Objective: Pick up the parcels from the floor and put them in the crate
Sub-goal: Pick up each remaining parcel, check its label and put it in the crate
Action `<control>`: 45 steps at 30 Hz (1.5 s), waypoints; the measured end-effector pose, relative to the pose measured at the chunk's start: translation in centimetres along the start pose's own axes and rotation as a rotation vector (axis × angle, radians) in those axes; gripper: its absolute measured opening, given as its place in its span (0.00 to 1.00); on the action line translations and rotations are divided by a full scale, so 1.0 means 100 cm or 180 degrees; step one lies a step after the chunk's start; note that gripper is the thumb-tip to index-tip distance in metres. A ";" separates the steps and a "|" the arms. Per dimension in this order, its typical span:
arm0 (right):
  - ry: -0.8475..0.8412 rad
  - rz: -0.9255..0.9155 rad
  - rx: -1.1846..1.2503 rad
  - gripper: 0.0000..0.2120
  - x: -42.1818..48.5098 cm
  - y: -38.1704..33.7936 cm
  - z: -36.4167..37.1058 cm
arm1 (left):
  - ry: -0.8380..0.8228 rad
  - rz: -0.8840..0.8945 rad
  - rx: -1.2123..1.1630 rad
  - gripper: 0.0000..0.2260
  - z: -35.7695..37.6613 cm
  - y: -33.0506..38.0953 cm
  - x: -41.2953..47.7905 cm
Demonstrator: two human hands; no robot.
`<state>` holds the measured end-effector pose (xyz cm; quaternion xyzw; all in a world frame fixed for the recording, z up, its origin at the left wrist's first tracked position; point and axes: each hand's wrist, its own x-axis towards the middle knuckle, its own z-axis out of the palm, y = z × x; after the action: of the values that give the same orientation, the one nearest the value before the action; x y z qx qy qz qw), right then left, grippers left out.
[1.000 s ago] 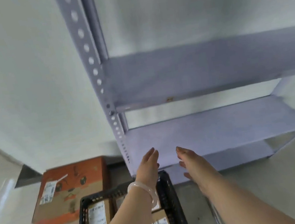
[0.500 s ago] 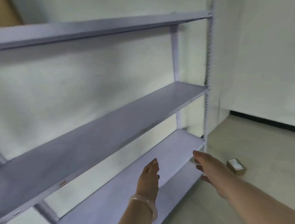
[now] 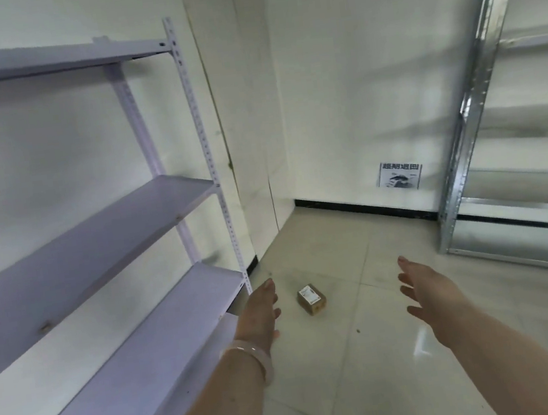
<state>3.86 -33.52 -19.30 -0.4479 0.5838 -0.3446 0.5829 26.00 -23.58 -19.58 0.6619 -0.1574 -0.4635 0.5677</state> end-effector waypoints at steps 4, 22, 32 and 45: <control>0.0020 0.0190 0.0137 0.22 0.033 0.010 -0.014 | -0.0090 -0.0064 0.0095 0.10 0.028 0.002 0.052; 0.0058 0.0050 -0.0106 0.23 0.323 -0.126 0.131 | -0.0558 0.0081 0.0323 0.15 0.107 0.130 0.386; -0.0108 0.0077 -0.0353 0.24 0.491 -0.147 0.151 | -0.0822 -0.0107 0.0652 0.15 0.182 0.155 0.522; -0.1115 0.0680 -0.1177 0.23 0.795 -0.143 0.211 | 0.0370 -0.0722 0.0596 0.18 0.264 0.118 0.749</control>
<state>32.86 -109.69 -37.42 -0.5353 0.5711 -0.0860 0.6164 47.82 -98.21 -39.58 0.7512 -0.0911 -0.4689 0.4557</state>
